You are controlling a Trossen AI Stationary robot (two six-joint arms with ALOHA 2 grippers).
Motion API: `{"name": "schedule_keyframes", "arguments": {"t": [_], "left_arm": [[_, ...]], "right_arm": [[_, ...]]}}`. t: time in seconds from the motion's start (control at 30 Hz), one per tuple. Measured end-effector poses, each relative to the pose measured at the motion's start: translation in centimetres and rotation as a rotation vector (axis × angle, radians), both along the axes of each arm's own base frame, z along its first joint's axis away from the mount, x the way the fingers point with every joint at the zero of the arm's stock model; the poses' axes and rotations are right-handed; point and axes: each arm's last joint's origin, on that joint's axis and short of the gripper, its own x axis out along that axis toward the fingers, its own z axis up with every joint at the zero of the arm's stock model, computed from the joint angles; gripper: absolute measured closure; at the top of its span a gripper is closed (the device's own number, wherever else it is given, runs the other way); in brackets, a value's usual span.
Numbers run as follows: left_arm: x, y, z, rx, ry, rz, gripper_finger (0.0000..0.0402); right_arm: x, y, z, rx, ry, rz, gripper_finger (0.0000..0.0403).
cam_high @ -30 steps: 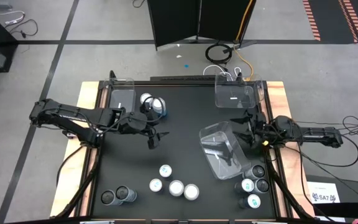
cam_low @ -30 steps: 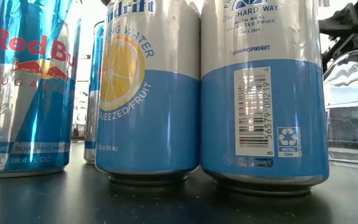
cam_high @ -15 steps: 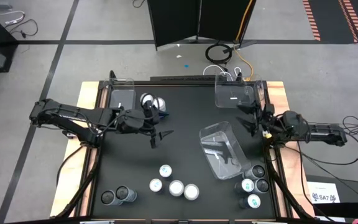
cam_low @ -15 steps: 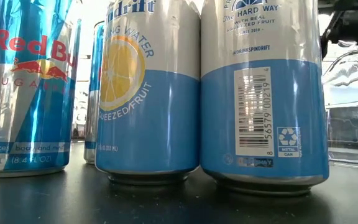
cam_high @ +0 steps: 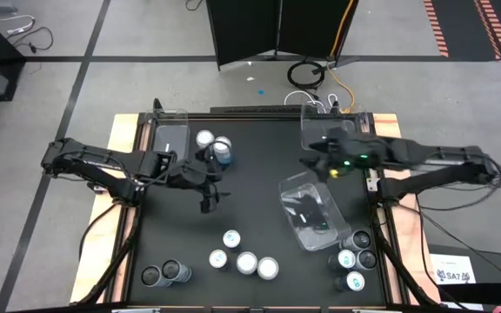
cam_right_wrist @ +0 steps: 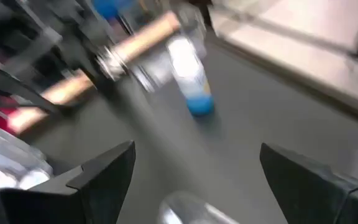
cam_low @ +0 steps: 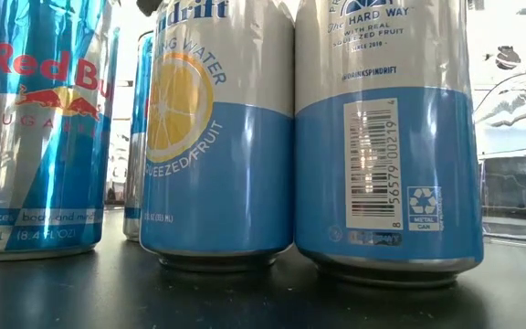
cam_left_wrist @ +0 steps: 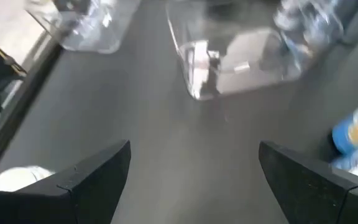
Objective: Sort soda cans
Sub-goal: Move the transparent bins to the center
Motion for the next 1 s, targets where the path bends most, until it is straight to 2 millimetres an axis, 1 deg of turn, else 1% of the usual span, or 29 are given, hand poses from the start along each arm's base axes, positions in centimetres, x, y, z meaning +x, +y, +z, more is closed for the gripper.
{"name": "schedule_keyframes", "arguments": {"t": [0.1, 0.2, 0.27, 0.33, 0.43, 0.57, 0.73, 0.87, 1.0], "left_arm": [[-0.4, -0.2, -0.2, 0.01, 0.043, -0.006, 0.0038], [-1.1, 0.0, -0.6, 0.023, 0.069, -0.002, 0.0038], [-2.1, 0.0, -1.2, 0.027, 0.089, -0.006, 0.0038], [-3.1, -0.1, -1.8, 0.025, 0.089, -0.014, 0.0038], [-5.1, -0.1, -2.7, 0.008, 0.068, -0.005, 0.0038], [-7.5, 0.0, -3.7, -0.036, -0.013, 0.01, 0.0038], [-9.3, 0.2, -4.5, -0.069, -0.099, 0.012, 0.0038], [-10.2, 0.4, -4.8, -0.085, -0.128, 0.02, 0.0038], [-10.7, 0.5, -4.8, -0.096, -0.15, 0.025, 0.0038]], "right_arm": [[2.2, -0.3, 0.4, 0.077, 0.203, -0.058, 0.0065], [3.9, -0.5, 0.2, 0.177, 0.378, -0.161, 0.0065], [4.5, -0.5, -0.3, 0.227, 0.471, -0.22, 0.0065], [4.9, -0.3, -1.3, 0.293, 0.552, -0.239, 0.0065], [5.2, -0.2, -2.6, 0.381, 0.617, -0.262, 0.0065], [4.8, 0.0, -3.5, 0.442, 0.648, -0.297, 0.0065], [2.7, 0.1, -5.1, 0.495, 0.76, -0.409, 0.0065], [1.2, -0.1, -7.8, 0.603, 0.819, -0.424, 0.0065], [0.3, -0.3, -10.8, 0.684, 0.775, -0.396, 0.0065]]}}
